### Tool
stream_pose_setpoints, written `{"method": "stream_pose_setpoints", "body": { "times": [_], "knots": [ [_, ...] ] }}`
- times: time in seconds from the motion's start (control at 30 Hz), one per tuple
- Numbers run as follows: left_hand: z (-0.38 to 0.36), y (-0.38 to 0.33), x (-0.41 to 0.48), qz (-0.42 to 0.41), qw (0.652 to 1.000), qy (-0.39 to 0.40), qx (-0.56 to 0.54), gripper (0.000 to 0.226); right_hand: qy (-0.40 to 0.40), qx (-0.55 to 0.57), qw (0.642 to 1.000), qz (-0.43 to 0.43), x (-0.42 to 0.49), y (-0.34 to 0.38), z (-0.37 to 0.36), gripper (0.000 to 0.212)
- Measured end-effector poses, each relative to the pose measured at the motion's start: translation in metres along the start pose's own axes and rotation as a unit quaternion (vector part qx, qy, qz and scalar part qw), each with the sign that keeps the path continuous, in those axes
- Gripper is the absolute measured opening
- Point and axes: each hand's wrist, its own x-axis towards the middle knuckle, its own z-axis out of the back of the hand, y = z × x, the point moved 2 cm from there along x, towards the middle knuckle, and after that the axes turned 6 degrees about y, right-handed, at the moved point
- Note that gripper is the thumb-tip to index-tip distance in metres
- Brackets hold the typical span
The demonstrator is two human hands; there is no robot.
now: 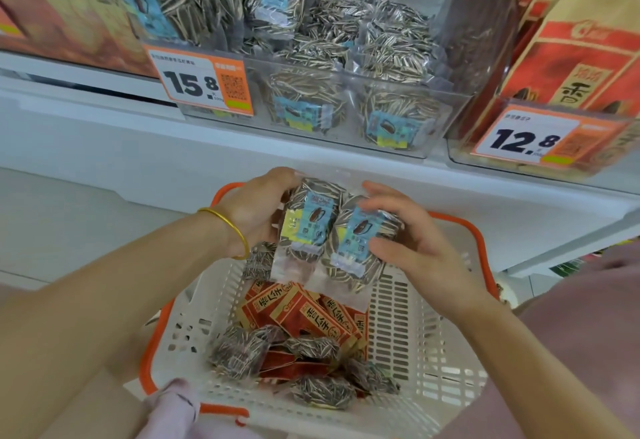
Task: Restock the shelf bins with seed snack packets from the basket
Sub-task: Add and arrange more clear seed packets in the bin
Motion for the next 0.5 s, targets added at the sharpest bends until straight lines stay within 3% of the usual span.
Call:
{"method": "stream_pose_setpoints", "body": {
  "times": [0.07, 0.2, 0.33, 0.5],
  "knots": [
    [0.000, 0.002, 0.000, 0.012, 1.000, 0.025, 0.007, 0.042, -0.005, 0.010, 1.000, -0.002, 0.001, 0.002, 0.000, 0.071],
    [0.000, -0.003, -0.009, -0.025, 0.991, 0.096, 0.091, 0.121, -0.031, 0.145, 0.989, 0.007, 0.002, 0.007, 0.003, 0.096],
    [0.003, -0.027, -0.021, -0.142, 0.980, 0.066, 0.125, 0.115, -0.035, 0.173, 0.984, -0.009, 0.012, 0.026, 0.006, 0.090],
    [0.011, -0.060, -0.036, -0.196, 0.978, 0.021, 0.072, 0.117, 0.002, 0.227, 0.973, 0.044, 0.036, 0.066, 0.005, 0.075]
  ]
}}
